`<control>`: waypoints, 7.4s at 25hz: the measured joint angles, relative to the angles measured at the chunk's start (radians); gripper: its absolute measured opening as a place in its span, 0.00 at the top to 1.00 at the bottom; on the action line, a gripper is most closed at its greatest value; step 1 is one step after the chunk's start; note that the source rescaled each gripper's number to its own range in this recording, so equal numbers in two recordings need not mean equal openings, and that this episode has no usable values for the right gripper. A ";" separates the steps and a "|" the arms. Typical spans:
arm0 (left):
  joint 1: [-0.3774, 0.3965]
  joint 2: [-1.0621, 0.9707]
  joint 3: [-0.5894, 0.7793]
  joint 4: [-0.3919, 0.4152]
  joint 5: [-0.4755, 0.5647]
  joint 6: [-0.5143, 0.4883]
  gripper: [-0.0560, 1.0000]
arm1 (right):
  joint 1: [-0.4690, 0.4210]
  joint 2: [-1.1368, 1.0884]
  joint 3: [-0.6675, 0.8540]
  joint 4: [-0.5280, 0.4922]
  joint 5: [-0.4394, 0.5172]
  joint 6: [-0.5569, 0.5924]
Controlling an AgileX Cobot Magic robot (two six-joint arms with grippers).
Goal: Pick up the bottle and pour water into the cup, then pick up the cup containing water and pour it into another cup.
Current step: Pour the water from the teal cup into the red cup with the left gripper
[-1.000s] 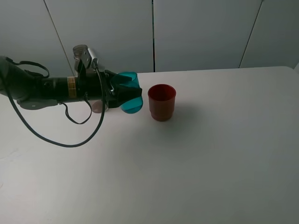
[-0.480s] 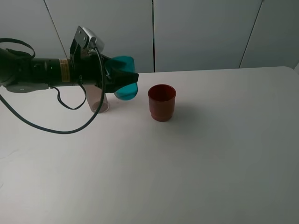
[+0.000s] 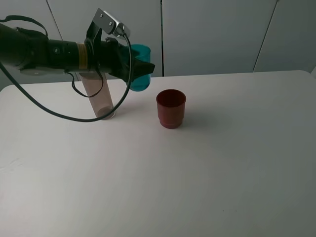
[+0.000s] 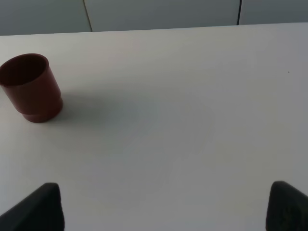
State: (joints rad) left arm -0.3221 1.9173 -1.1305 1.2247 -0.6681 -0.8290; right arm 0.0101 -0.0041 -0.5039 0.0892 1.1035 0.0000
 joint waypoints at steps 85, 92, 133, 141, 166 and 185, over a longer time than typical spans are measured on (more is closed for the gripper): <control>-0.193 0.111 -0.216 0.512 0.475 -0.004 0.89 | 0.000 0.000 0.000 0.000 0.000 0.000; -0.211 0.111 -0.216 0.525 0.528 -0.004 0.89 | 0.000 0.000 0.000 0.000 0.000 0.000; -0.279 0.111 -0.216 0.525 0.634 0.240 0.89 | 0.000 0.000 0.000 0.000 0.000 0.000; -0.279 0.111 -0.216 0.525 0.641 0.259 0.89 | 0.000 0.000 0.000 0.000 0.000 0.000; -0.279 0.111 -0.216 0.525 0.660 0.387 0.89 | 0.000 0.000 0.000 0.000 0.000 0.000; -0.293 0.111 -0.216 0.525 0.697 0.504 0.89 | 0.000 0.000 0.000 0.000 0.000 0.000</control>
State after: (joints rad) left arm -0.6154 2.0281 -1.3468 1.7496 0.0285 -0.3255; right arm 0.0101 -0.0041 -0.5039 0.0892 1.1035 0.0000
